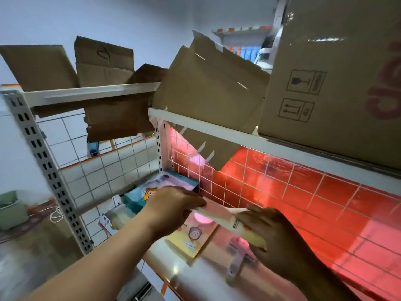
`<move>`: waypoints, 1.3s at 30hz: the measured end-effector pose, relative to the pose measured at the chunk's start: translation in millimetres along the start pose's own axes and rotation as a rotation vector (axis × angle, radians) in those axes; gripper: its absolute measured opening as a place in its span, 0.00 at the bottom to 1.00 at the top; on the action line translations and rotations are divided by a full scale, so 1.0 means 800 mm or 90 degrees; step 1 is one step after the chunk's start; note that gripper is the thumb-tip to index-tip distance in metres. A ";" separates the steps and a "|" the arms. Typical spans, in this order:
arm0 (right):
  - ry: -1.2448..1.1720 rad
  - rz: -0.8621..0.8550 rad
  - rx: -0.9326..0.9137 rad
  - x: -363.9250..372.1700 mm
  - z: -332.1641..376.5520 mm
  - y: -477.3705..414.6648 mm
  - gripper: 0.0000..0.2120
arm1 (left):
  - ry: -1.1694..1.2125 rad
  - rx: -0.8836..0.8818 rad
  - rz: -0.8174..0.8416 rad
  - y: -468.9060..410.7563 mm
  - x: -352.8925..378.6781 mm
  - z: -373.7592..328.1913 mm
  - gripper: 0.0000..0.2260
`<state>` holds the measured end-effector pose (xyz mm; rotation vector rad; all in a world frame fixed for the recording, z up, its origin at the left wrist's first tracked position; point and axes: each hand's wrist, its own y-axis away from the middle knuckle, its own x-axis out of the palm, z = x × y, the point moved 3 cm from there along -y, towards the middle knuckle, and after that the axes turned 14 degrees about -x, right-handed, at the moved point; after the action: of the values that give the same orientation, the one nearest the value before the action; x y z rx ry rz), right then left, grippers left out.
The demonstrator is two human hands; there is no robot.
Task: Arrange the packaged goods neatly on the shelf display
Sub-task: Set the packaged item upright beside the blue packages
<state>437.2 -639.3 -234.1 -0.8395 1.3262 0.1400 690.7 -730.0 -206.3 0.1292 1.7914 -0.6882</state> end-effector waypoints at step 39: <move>0.077 0.181 0.418 0.267 0.103 -0.144 0.11 | -0.220 0.254 0.418 -0.179 0.220 0.095 0.21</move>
<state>624.9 -747.8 -371.5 -0.1031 1.4765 -0.1253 634.5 -930.9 -323.5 0.7814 1.1593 -0.5337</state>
